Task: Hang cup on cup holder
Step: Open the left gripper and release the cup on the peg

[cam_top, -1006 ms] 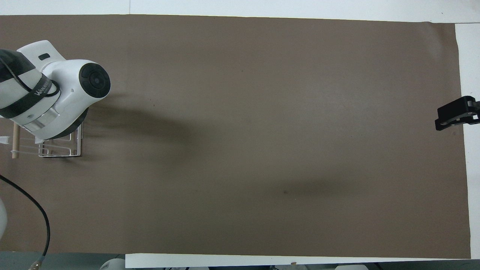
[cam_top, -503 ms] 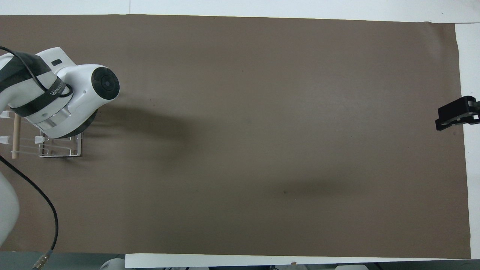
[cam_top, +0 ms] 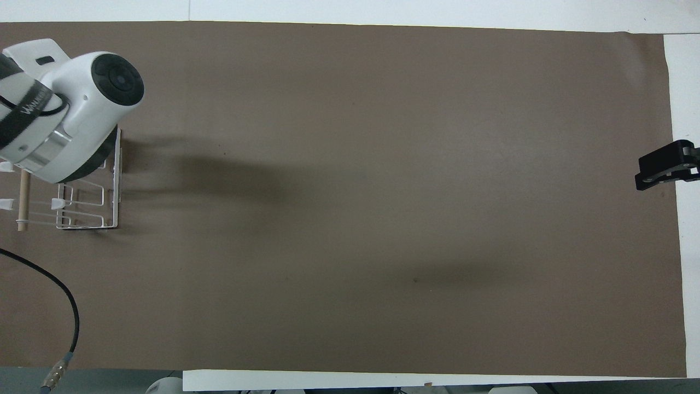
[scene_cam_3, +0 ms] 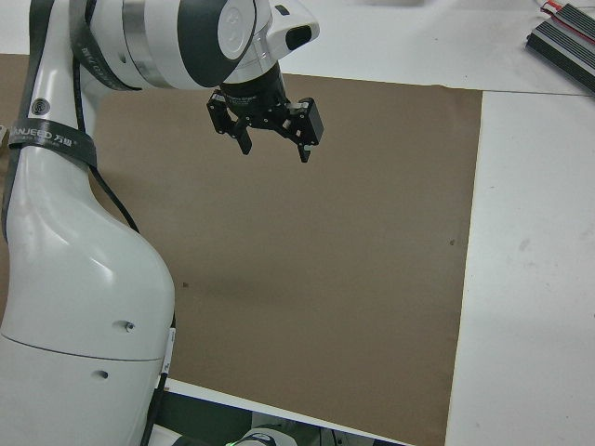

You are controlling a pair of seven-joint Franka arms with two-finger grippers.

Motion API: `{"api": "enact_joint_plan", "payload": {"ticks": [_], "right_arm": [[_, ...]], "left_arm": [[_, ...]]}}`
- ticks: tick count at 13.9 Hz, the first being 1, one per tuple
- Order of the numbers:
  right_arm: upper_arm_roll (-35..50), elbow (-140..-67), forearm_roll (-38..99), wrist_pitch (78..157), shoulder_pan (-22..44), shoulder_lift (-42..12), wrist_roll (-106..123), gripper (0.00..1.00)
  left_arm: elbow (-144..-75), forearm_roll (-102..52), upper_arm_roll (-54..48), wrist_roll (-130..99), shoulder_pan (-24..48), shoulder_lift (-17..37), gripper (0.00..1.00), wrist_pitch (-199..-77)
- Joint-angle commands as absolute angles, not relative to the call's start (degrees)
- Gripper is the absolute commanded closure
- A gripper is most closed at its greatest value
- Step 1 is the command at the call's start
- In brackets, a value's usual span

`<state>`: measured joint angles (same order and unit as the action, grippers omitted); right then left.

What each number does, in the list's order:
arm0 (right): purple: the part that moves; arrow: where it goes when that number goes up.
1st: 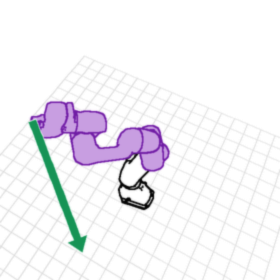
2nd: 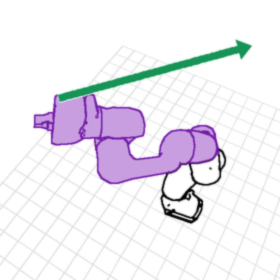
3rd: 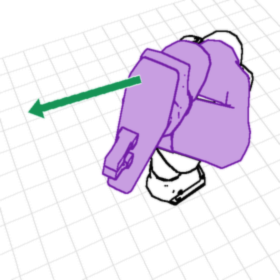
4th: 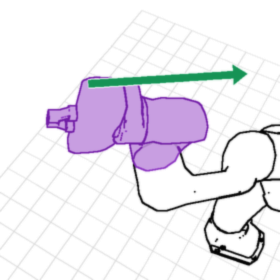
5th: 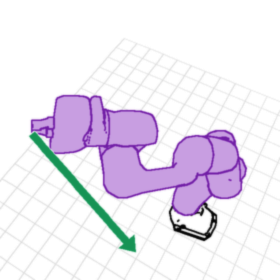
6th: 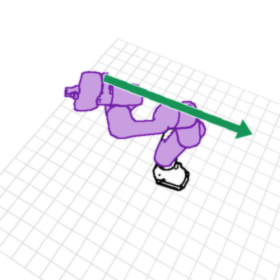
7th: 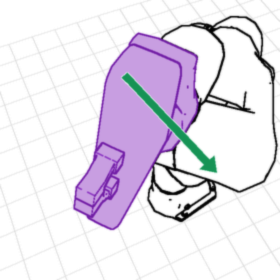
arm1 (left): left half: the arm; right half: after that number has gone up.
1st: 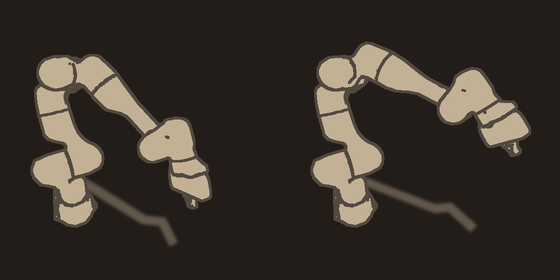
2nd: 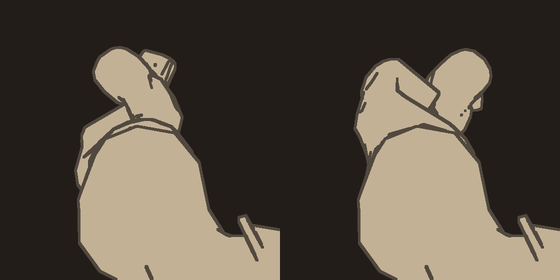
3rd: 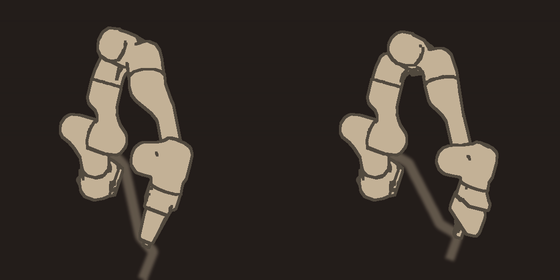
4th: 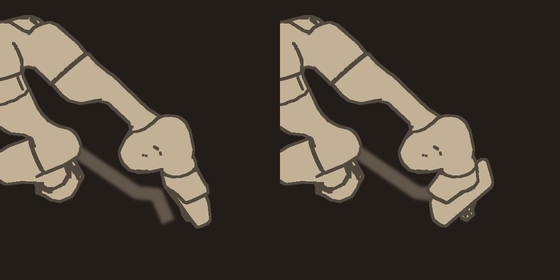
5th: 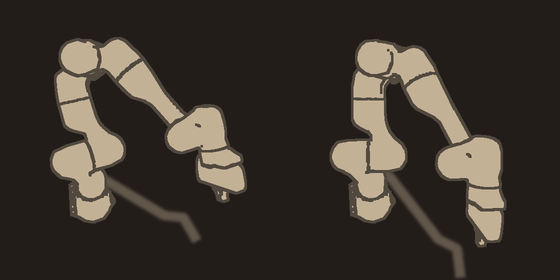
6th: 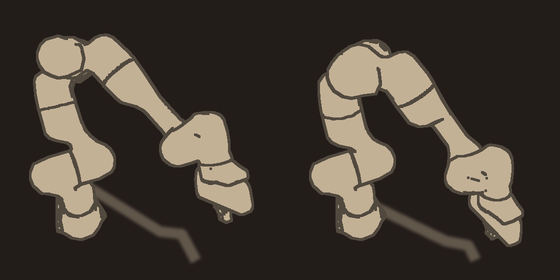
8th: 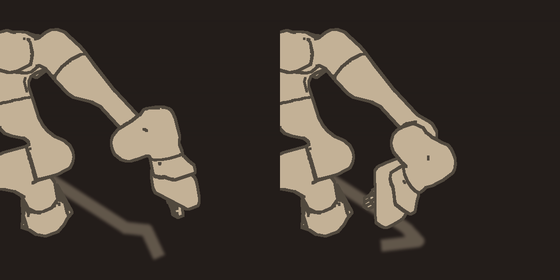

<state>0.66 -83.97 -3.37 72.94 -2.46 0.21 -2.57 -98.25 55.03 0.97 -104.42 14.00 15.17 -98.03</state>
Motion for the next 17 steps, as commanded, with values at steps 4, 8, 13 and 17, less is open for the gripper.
{"api": "enact_joint_plan", "payload": {"ticks": [4, 8, 13, 17], "right_arm": [[0.4, -84.0, -4.0, 72.6, -2.5, 0.4, -1.2, 0.01], [0.4, -84.0, -4.0, 72.6, -2.5, 0.4, -1.2, 0.01], [0.4, -84.0, -4.0, 72.6, -2.5, 0.4, -1.2, 0.01], [0.4, -84.0, -4.0, 72.6, -2.6, 0.4, -1.2, 0.01]], "left_arm": [[-86.8, 41.2, 1.2, -81.2, 13.8, 15.1, 0.00, -89.9], [-85.6, 24.7, 2.0, -63.9, 12.3, 13.4, 0.00, -89.7], [-85.6, 6.5, 2.1, -37.5, 8.8, 11.0, 0.00, -88.0], [-85.6, 1.8, 1.9, -20.2, 7.8, 8.4, 0.00, -85.4]]}}
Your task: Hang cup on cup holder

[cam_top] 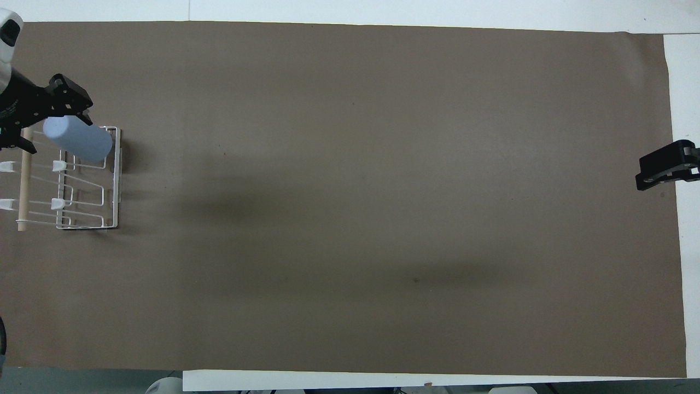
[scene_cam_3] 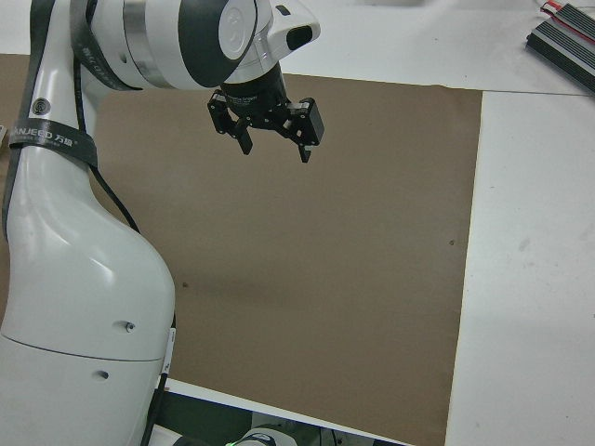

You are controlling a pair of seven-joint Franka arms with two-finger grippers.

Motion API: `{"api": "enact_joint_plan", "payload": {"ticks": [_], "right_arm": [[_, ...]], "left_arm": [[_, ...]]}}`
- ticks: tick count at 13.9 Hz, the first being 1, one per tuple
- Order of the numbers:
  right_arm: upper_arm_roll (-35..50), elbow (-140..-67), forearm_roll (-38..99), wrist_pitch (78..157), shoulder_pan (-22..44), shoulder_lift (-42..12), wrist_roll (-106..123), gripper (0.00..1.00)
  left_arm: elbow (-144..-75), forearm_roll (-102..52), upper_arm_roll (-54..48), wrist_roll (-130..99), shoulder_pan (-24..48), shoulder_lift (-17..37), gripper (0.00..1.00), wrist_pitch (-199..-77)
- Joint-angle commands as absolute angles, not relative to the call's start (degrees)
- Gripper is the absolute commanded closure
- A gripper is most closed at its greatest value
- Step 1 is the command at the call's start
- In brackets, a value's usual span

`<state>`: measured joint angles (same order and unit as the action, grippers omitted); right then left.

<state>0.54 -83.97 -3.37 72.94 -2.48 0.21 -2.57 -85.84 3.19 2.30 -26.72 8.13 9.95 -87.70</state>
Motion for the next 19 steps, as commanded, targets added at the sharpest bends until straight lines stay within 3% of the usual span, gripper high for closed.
{"api": "enact_joint_plan", "payload": {"ticks": [1, 8, 15, 19], "right_arm": [[0.4, -84.0, -4.0, 72.7, -2.6, 0.4, -1.2, 0.01], [0.3, -84.5, -4.0, 72.5, -2.6, 0.6, -1.1, 0.01], [0.3, -86.0, -4.0, 72.9, -2.5, 1.4, -1.1, 0.01], [0.3, -86.0, -4.0, 72.9, -2.5, 1.4, -1.1, 0.01]], "left_arm": [[-85.6, 2.0, 1.8, -15.7, 7.9, 7.6, 0.00, -85.2], [-86.0, 1.6, 1.5, -3.4, 8.4, -0.1, 0.00, -83.1], [-100.9, 0.6, 1.7, -3.1, 7.8, -7.4, 0.00, -88.9], [-101.0, 0.4, 1.7, -3.5, 8.0, -7.6, 0.00, -89.8]]}}
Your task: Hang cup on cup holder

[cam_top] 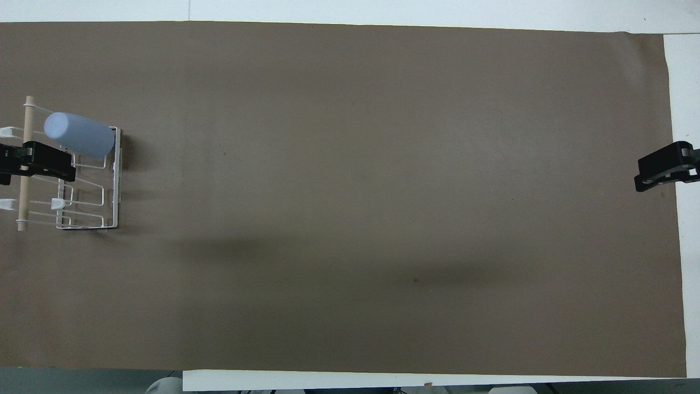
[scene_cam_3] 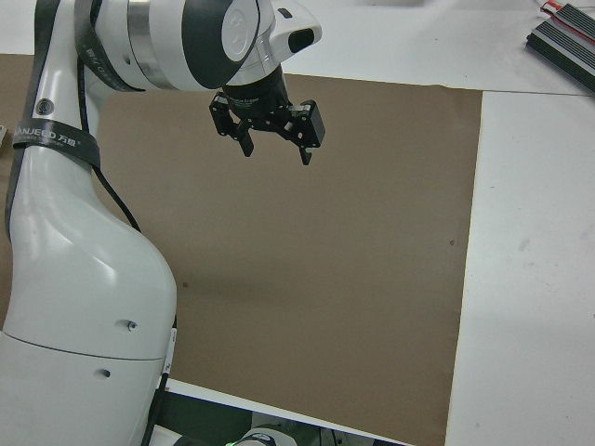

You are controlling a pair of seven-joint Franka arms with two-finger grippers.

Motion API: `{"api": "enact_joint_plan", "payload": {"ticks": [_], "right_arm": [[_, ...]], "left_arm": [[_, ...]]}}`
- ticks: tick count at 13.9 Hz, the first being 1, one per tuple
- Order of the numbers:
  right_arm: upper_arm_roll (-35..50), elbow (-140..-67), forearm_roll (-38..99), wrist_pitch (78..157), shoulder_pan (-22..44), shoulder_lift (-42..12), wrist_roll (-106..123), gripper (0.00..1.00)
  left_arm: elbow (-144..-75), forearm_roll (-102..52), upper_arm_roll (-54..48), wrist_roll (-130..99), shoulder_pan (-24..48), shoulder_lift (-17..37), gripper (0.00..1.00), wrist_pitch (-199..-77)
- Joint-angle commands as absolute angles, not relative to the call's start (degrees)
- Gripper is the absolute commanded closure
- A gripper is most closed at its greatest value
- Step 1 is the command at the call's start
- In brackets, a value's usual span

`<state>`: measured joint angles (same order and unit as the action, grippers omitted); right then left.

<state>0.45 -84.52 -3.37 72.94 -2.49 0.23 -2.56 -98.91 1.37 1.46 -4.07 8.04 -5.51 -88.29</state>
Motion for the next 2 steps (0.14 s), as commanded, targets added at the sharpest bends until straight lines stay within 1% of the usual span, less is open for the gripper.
{"api": "enact_joint_plan", "payload": {"ticks": [1, 2], "right_arm": [[0.3, -86.0, -4.0, 72.9, -2.5, 1.4, -1.1, 0.01], [0.3, -86.0, -4.0, 72.9, -2.5, 1.4, -1.1, 0.01]], "left_arm": [[-100.7, -0.6, 1.7, -3.6, 7.8, -7.5, 0.00, -89.9], [-100.5, -2.1, 1.8, -3.7, 7.7, -7.4, 0.00, -90.0]]}}
